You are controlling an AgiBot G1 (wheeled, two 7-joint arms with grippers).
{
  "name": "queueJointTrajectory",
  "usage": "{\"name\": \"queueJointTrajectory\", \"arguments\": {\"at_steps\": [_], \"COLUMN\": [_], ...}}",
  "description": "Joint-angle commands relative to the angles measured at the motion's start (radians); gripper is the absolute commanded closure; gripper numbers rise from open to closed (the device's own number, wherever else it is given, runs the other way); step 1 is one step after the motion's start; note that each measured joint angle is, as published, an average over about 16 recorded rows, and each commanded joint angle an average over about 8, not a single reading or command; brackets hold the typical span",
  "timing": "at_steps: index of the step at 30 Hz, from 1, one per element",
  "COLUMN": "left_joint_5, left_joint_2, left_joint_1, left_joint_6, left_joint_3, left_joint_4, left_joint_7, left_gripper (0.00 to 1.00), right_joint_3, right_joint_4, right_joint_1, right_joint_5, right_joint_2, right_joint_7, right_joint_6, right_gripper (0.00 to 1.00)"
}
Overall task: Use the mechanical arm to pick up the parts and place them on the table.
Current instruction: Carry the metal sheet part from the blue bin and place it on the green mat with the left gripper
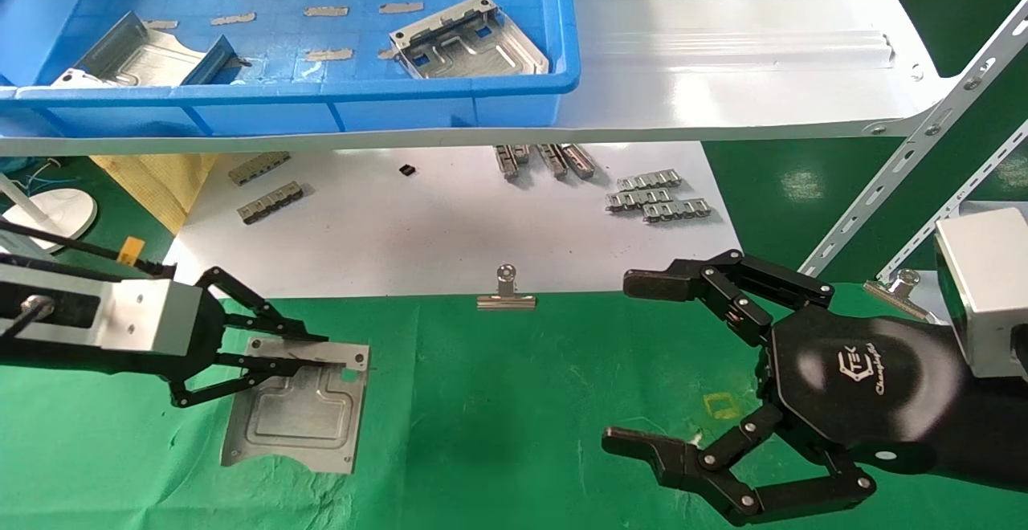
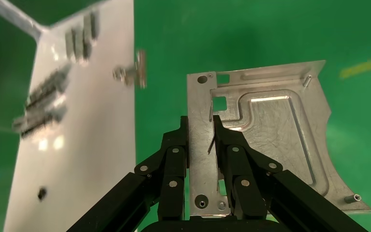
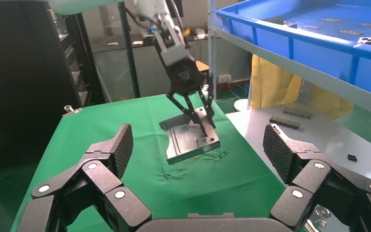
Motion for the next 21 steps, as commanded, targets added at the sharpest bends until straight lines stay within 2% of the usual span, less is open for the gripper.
{"name": "queueJointTrajectory", "arguments": {"at_steps": [1,11,19,21], "left_joint_5": [0.011,0.047,0.067,0.068], "left_joint_2": [0.005,0.05,0.083,0.09], "left_joint_1": [0.008,0.028,0.035,0.034], "left_joint_6": [-0.005,-0.029,-0.021,-0.021], "left_joint_3": [0.018,0.058,0.076,0.079], "left_joint_4": [0.036,0.202,0.301,0.321], "left_joint_7": [0.056,0.172,0.252,0.268], "left_gripper": [1.0,0.99,0.02,0.0], "right_joint_3": [0.0,0.0,0.0,0.0], "right_joint_4": [0.0,0.0,0.0,0.0], "right_joint_1": [0.0,0.0,0.0,0.0], "right_joint_5": [0.0,0.0,0.0,0.0], "right_joint_2": [0.0,0.0,0.0,0.0], "right_joint_7": [0.0,0.0,0.0,0.0], "right_joint_6": [0.0,0.0,0.0,0.0], "right_gripper": [0.0,0.0,0.0,0.0]}}
